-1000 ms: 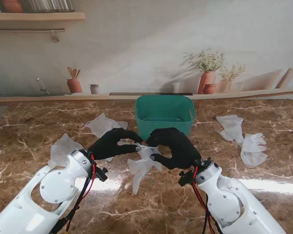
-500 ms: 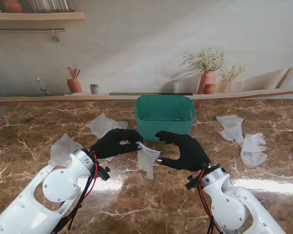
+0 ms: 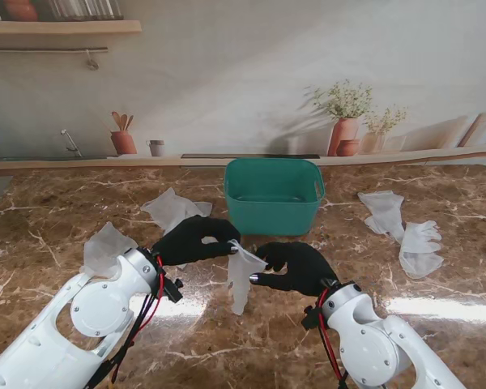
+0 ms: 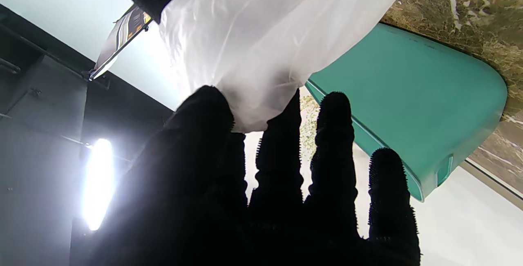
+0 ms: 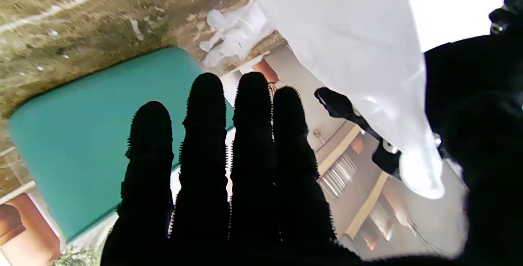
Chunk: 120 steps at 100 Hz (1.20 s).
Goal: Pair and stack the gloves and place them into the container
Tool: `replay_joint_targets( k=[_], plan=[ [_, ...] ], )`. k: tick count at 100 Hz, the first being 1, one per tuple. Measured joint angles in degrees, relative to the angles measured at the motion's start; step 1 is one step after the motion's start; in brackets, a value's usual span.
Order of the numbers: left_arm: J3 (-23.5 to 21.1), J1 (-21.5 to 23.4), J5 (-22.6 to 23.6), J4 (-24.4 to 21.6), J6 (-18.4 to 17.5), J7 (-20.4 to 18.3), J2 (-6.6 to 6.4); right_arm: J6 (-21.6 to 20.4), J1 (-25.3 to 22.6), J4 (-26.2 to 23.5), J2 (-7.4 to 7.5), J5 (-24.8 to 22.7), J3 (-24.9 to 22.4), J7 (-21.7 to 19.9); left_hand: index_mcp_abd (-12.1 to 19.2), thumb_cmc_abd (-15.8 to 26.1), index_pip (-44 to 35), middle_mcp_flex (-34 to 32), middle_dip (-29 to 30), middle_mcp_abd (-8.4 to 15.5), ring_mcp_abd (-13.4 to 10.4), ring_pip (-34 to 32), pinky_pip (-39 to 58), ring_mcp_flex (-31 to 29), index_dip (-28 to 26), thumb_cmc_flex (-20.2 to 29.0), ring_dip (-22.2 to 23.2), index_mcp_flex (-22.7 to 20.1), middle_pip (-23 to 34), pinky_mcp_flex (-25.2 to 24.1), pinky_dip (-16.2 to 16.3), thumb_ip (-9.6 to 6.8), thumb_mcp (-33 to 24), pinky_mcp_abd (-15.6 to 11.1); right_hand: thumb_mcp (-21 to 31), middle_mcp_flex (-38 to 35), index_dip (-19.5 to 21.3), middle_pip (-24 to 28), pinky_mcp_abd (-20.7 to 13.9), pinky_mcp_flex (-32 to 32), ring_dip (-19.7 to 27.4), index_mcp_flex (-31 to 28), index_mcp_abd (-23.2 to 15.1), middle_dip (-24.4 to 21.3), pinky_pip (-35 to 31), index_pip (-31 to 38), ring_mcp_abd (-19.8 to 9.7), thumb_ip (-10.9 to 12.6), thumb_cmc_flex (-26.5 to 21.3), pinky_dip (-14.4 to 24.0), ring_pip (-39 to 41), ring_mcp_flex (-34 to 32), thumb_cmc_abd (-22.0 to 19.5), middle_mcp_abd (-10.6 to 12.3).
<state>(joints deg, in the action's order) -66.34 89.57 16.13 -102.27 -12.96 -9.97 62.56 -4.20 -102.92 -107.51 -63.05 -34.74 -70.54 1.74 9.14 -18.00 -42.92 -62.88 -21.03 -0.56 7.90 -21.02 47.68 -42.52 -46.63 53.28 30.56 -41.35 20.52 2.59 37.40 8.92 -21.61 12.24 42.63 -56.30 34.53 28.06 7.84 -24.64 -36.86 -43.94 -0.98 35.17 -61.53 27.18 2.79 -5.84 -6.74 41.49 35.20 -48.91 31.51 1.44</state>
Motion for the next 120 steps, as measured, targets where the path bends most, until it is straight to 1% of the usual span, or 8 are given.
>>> replay_joint_targets(
  k=[15,25,31,38,66,82,109,120],
  plan=[
    [-0.16,0.34,1.36,-0.52,-0.26,-0.44,-0.26,-2.14,0.25,0.72,-0.46,-0.16,1.56,7.65,0.0,0.0,-0.53,0.0,0.0,-0.02,0.02,-0.1,0.61,0.0,0.7,-0.02,0.42,0.0,0.0,0.47,0.0,0.0,0.0,0.23,-3.54,-4.6,3.31,1.21,0.0,-0.3,-0.63,-8.3,-4.14,1.4,-1.53,4.08,-0.1,0.65,-12.59,0.67,2.76,-0.03,1.01,0.89],
    [-0.17,0.42,2.22,-0.65,-0.29,-0.81,-0.42,-3.4,0.24,0.79,-1.16,-0.32,1.73,8.91,0.0,0.0,-0.56,0.0,0.0,-0.02,0.02,-0.11,0.62,0.0,0.76,-0.03,0.45,0.0,0.0,0.48,0.01,0.0,0.0,0.31,-10.31,-5.76,-10.18,1.35,0.0,0.08,-0.63,-9.91,-8.39,2.27,-2.31,20.4,-0.7,0.66,-26.25,1.4,3.31,-0.04,1.5,1.53],
    [-0.21,0.47,2.51,-0.72,-0.26,-1.05,-0.5,-3.6,0.18,0.65,-1.34,-0.83,1.73,8.83,0.0,0.0,-0.66,0.0,0.0,-0.03,0.06,-0.84,0.62,0.0,1.36,-0.03,0.77,0.0,0.0,0.48,0.01,0.0,0.0,0.4,10.4,-7.28,-12.65,1.68,0.0,0.08,-0.63,-10.46,-9.74,6.49,-3.18,26.85,-0.71,-3.12,-22.93,2.09,4.14,-0.04,5.39,1.77],
    [-0.41,0.63,3.48,-0.95,-0.25,-1.21,-0.57,-3.81,0.09,0.51,-1.44,-1.9,1.73,9.48,0.0,-0.01,-1.36,0.0,-0.45,-0.03,0.84,-2.34,0.69,-1.28,2.83,-0.03,2.01,0.0,1.29,0.49,0.01,0.0,0.0,0.44,17.56,-7.93,-10.64,1.67,0.0,0.08,-0.64,-10.35,-9.78,8.64,-3.96,28.34,-1.32,-6.73,-21.93,2.73,5.06,-0.04,6.42,1.78],
    [-2.08,1.99,9.44,-2.05,-1.72,0.7,-0.59,-6.93,-0.71,0.38,-1.74,-6.93,0.62,14.56,0.93,-10.14,-4.82,-4.91,-12.99,0.82,0.85,-2.92,1.29,-2.68,17.21,-0.74,4.28,-1.22,-0.94,1.19,0.02,-0.09,-11.73,1.23,19.08,-7.93,2.99,5.3,0.0,-0.45,-3.73,-9.92,-10.36,14.9,-7.37,27.62,-1.99,-7.89,-21.3,4.29,11.23,-0.05,6.5,1.78],
    [-3.21,3.18,10.42,-3.37,-1.74,0.67,-0.68,-8.93,-1.41,0.12,-1.77,-7.39,0.0,15.3,-5.35,-13.45,16.66,-6.08,-20.99,2.27,0.85,-2.92,1.3,-2.67,31.83,-0.75,5.04,-1.33,-5.68,1.14,-0.53,-0.16,-13.35,1.25,19.88,-7.93,4.14,5.32,0.0,-0.56,-4.2,-9.92,-10.45,15.03,-7.94,27.62,-2.16,-7.89,-20.63,4.89,11.46,-0.05,6.54,1.78],
    [-4.93,5.3,12.66,-5.26,-3.38,-0.04,-1.13,-11.76,-3.71,-1.88,-1.6,-6.06,-1.41,12.41,0.83,-10.53,-1.68,1.03,-31.93,1.9,0.85,-3.17,-1.55,5.17,21.61,-0.71,11.54,-7.14,0.0,-1.63,-1.3,-0.26,-8.04,0.98,19.98,-7.93,4.15,5.33,0.0,-0.56,-4.21,-10.49,-10.46,15.04,-8.11,27.61,-2.5,-7.89,-20.33,4.91,11.47,-0.05,6.39,1.78],
    [-5.74,6.37,11.38,-5.99,-3.98,-0.47,-1.21,-11.86,-5.02,-2.91,-1.47,-5.58,-1.75,12.01,1.03,-8.27,-0.9,7.14,-14.63,1.62,0.59,0.57,-1.77,6.78,14.85,-0.6,7.73,-5.07,-2.29,-1.8,-1.31,-0.6,-5.86,0.93,19.99,-8.81,4.06,5.33,0.0,-0.57,-4.2,-10.5,-10.46,15.03,-8.12,27.05,-2.5,-7.89,-20.22,4.93,11.47,-0.05,6.16,1.78]
  ],
)
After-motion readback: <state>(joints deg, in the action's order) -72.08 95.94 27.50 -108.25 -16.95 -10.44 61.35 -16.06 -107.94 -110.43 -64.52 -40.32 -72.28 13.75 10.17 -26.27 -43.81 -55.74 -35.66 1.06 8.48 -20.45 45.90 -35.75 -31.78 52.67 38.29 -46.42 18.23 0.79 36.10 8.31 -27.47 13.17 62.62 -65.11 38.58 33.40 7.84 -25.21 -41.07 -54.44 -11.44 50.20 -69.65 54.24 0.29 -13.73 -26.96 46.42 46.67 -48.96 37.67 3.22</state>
